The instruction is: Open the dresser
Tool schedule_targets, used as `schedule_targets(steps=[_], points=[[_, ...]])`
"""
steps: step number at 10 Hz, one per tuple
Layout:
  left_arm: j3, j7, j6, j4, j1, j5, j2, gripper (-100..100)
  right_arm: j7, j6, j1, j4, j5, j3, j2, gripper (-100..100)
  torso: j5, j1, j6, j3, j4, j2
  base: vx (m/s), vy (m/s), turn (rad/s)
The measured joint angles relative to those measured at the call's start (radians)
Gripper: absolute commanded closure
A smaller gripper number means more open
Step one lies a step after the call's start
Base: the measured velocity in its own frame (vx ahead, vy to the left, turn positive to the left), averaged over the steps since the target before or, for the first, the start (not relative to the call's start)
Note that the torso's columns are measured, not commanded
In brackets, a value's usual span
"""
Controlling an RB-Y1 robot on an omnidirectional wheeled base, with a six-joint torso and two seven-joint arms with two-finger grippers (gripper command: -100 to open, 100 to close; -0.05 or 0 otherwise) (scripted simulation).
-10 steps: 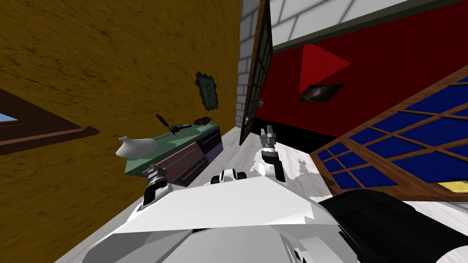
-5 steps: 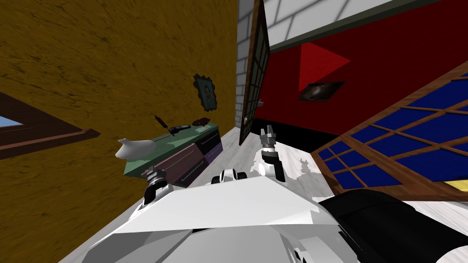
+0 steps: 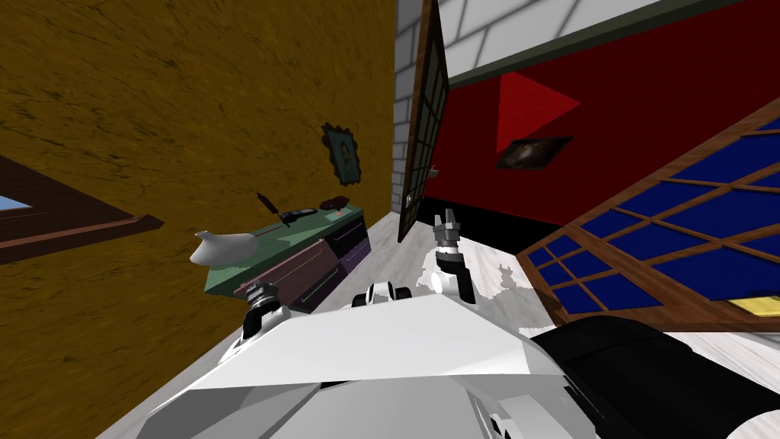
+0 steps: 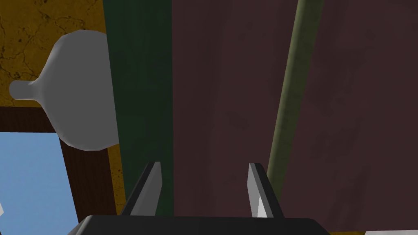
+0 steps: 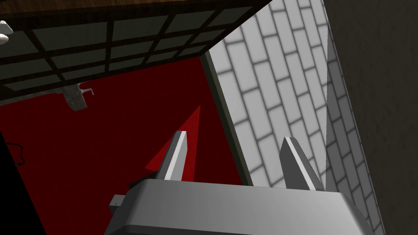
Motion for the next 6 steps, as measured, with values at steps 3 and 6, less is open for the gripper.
schedule_targets(steps=[3,6], points=[[0.007,-0.006,-0.006,0.018,-0.01,0.0,-0.003,-100,0.0,0.0,0.0,0.0,0.0,0.0,0.0,0,0.001,0.001,0.001,0.0,0.0,0.0,-0.002,-0.001,-0.001],[0.018,-0.004,-0.027,0.071,-0.038,-0.003,0.01,-100,0.0,0.0,0.0,0.0,0.0,0.0,0.0,0,-0.001,0.0,0.0,0.0,0.001,0.0,0.019,-0.008,0.031]])
